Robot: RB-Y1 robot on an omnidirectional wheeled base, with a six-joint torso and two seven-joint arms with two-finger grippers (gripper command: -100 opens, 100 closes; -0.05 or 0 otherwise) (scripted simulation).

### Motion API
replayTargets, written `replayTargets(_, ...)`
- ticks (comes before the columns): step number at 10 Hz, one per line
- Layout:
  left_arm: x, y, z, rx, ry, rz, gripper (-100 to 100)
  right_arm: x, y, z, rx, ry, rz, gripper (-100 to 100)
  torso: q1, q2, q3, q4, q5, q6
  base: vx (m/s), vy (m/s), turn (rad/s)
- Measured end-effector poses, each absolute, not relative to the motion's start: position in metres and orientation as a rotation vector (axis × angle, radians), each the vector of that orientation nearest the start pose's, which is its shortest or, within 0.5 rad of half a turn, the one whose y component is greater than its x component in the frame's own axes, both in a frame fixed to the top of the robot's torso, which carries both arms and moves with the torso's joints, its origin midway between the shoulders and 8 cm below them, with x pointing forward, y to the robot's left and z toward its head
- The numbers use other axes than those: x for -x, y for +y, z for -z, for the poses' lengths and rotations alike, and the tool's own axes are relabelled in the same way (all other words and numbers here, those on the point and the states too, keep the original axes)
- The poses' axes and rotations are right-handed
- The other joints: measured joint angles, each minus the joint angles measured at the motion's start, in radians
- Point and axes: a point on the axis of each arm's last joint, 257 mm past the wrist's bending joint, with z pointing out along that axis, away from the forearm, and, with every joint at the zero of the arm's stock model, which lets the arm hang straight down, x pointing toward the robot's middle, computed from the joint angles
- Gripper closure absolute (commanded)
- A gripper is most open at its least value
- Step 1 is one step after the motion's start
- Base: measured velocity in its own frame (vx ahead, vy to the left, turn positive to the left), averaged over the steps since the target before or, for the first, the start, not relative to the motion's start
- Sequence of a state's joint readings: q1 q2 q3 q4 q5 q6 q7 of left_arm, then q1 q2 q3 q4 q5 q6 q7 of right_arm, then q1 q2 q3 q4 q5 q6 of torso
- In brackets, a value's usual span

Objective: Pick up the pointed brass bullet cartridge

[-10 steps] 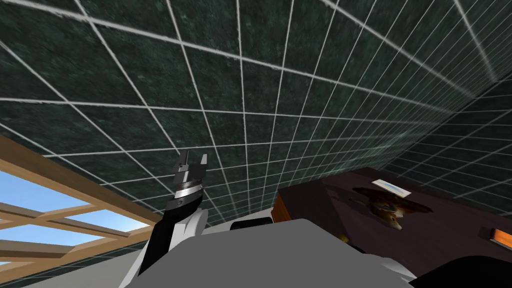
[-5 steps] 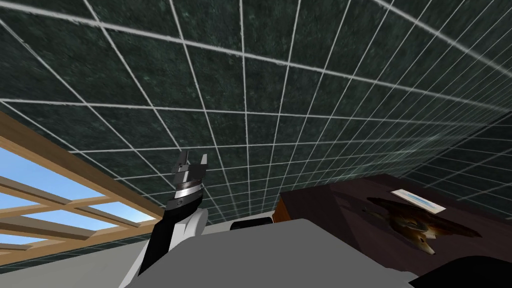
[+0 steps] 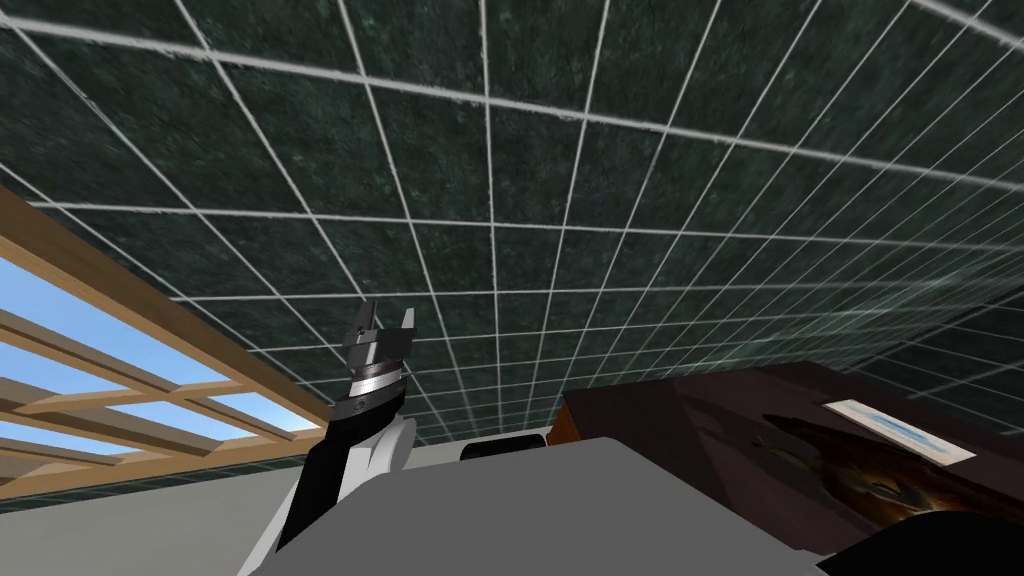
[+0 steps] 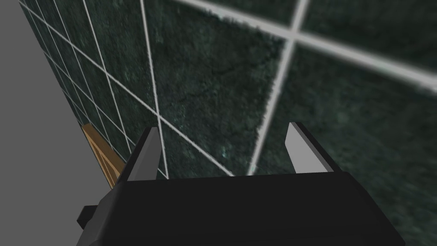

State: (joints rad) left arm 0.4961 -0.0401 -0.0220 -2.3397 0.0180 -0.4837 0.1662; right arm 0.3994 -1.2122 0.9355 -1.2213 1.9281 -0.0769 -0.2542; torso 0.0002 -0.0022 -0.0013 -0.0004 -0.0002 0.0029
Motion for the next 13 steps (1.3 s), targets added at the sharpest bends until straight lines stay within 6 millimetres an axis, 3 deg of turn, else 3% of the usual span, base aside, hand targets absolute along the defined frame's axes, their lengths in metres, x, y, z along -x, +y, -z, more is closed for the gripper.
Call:
replayTargets(4, -0.334, 0.277, -0.049, 0.718, 0.486, 1.501, 0, 0.034, -0.554, 0.537, 2.031, 2.43, 0.204, -100, -0.003, -0.001, -0.001, 0.0, 0.0, 0.0, 0.032, -0.042, 0.12)
replayTargets(8, -0.334, 0.277, -0.049, 0.718, 0.486, 1.501, 0, 0.045, -0.557, 0.54, 2.07, 2.425, 0.185, -100, 0.001, 0.001, 0.001, 0.0, 0.0, 0.0, 0.005, -0.007, 0.017)
replayTargets(9, -0.334, 0.277, -0.049, 0.718, 0.486, 1.501, 0, 0.045, -0.557, 0.54, 2.072, 2.423, 0.186, 0, 0.001, 0.001, 0.001, 0.0, 0.0, 0.0, 0.0, 0.0, 0.0)
replayTargets(10, -0.334, 0.277, -0.049, 0.718, 0.486, 1.501, 0, 0.045, -0.557, 0.54, 2.071, 2.424, 0.186, -100, 0.001, 0.001, 0.001, 0.0, 0.0, 0.0, -0.035, 0.006, 0.084)
replayTargets(13, -0.334, 0.277, -0.049, 0.718, 0.486, 1.501, 0, 0.041, -0.568, 0.543, 2.053, 2.464, 0.215, -100, 0.002, 0.003, 0.002, 0.001, 0.001, 0.0, -0.022, 0.009, 0.014)
